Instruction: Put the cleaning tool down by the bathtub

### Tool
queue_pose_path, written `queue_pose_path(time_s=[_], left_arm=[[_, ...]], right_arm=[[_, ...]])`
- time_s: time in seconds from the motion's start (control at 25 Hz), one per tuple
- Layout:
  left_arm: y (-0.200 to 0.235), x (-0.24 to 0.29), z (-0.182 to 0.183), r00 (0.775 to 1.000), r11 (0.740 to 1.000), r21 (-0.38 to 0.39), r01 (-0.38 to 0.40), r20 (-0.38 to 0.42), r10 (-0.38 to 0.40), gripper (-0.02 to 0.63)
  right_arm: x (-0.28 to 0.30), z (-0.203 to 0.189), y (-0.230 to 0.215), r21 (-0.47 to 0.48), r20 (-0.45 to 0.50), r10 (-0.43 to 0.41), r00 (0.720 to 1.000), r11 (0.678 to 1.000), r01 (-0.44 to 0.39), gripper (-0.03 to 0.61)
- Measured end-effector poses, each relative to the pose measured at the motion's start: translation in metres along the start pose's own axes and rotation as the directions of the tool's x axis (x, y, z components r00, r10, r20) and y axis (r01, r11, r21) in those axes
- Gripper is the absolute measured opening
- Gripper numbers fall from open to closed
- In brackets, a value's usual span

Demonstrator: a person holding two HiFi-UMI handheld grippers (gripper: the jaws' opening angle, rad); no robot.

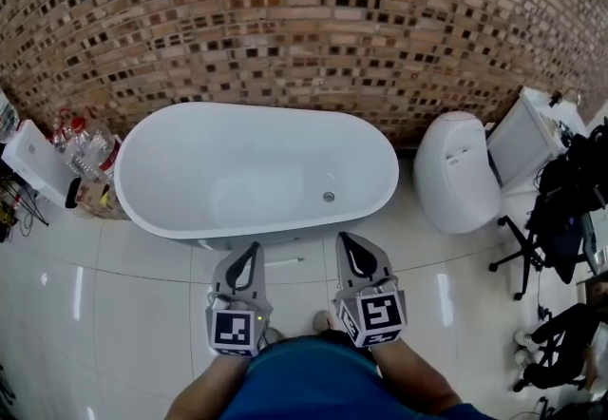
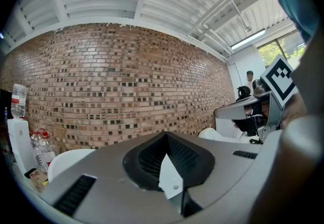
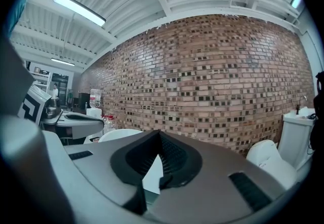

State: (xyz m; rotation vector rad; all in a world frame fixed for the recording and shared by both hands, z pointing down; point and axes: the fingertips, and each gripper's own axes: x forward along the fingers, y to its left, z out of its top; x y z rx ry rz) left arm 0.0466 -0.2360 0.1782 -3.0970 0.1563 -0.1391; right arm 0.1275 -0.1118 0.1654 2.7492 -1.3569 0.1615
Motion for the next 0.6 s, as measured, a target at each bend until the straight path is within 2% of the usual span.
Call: queue_pose_path(time_s=[0.6], left_arm=[[-0.011, 0.017, -0.006, 0.998, 0.997, 0.035, 0.067, -0.004, -0.067, 0.003]], right_arm=[[-0.003, -0.012, -0.017, 0.026, -0.022, -0.037, 0.999, 0.999, 0.037, 0.014]])
